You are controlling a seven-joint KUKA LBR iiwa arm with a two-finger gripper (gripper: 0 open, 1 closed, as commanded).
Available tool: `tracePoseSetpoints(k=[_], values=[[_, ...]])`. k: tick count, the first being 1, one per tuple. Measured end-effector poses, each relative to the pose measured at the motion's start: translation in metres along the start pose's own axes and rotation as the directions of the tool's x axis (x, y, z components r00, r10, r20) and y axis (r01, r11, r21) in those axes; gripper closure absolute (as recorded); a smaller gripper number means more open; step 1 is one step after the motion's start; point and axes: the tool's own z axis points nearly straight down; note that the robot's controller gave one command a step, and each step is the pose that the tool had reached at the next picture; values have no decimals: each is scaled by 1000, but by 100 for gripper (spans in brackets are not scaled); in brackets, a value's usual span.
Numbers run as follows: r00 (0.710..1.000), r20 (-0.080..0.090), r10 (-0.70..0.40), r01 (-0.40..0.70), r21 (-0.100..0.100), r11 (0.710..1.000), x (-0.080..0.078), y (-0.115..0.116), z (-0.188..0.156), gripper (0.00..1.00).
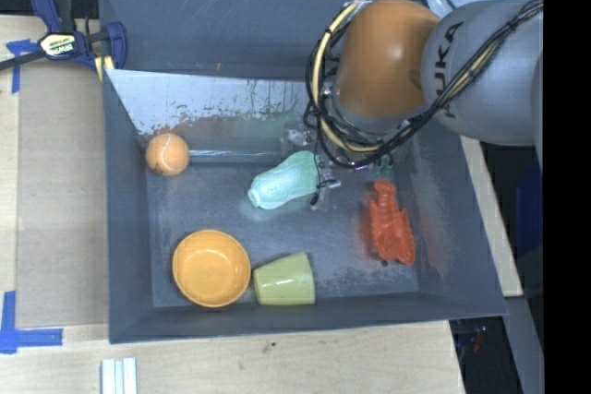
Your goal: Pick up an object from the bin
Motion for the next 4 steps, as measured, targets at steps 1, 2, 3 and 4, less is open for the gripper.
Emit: tracePoseSetpoints(k=[1, 2, 3, 4], values=[[997, 3, -76, 76, 1, 997, -10, 15, -19, 0], [982, -1, -188, 188, -2, 982, -18, 10, 38, 0], [990, 13, -138, 138, 3, 990, -18, 8, 67, 0], [979, 12, -205, 205, 3, 979, -18, 7, 68, 100]])
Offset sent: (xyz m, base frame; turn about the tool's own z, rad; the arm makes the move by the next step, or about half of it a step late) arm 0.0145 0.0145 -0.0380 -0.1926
